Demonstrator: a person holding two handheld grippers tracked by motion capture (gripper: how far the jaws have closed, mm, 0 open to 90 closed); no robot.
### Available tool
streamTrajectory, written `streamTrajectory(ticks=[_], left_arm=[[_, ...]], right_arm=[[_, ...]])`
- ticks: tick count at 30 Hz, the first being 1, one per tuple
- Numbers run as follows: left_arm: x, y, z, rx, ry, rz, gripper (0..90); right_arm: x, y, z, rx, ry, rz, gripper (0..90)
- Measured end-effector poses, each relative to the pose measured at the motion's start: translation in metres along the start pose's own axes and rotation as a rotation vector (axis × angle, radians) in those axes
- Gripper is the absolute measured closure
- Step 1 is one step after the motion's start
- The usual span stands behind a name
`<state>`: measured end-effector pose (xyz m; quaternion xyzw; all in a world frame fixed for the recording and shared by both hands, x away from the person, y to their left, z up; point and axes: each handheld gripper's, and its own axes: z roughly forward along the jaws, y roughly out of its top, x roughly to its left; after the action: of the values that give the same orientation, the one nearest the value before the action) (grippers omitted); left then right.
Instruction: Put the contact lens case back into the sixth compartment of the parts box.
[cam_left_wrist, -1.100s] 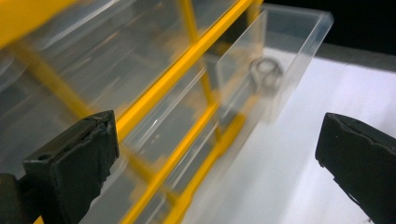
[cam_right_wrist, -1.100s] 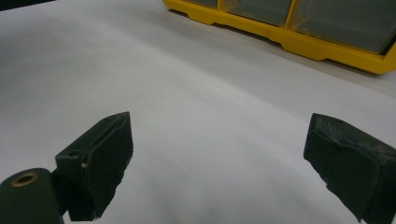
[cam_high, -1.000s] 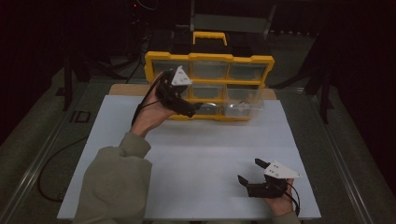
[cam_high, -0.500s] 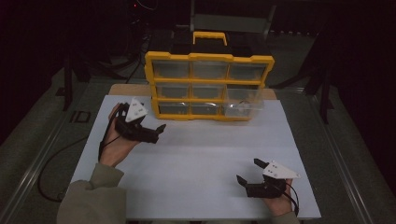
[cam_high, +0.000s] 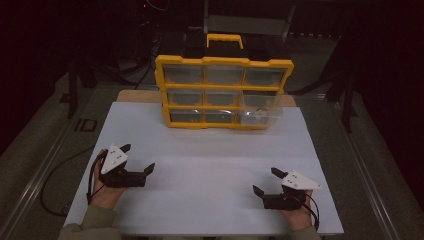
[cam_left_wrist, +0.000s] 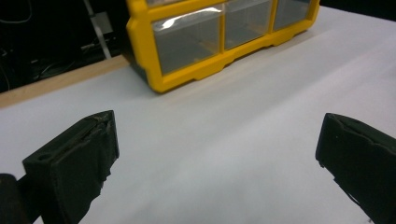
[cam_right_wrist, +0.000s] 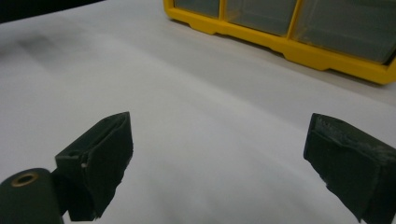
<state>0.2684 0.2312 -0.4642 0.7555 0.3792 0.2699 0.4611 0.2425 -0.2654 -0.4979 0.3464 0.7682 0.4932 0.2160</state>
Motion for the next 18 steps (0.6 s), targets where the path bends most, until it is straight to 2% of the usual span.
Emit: streamTrajectory(ticks=[6, 8, 14, 18], left_arm=[[0.002, -0.021, -0.009, -0.036, 0.038, -0.051, 0.2], [0.0, -0.026, -0.011, -0.037, 0.046, -0.045, 0.1], [-0.002, -0.037, -0.021, -0.052, 0.081, -0.049, 0.1], [0.002, -0.041, -0.026, -0.062, 0.094, -0.072, 0.2]], right_arm=[[-0.002, 0.004, 0.003, -0.004, -0.009, -0.016, 8.0], [-0.002, 0.005, 0.004, -0.006, -0.013, -0.029, 8.0], [-0.004, 0.003, 0.0, -0.018, -0.028, -0.025, 8.0], [-0.003, 0.0, -0.002, -0.013, -0.035, -0.023, 8.0]])
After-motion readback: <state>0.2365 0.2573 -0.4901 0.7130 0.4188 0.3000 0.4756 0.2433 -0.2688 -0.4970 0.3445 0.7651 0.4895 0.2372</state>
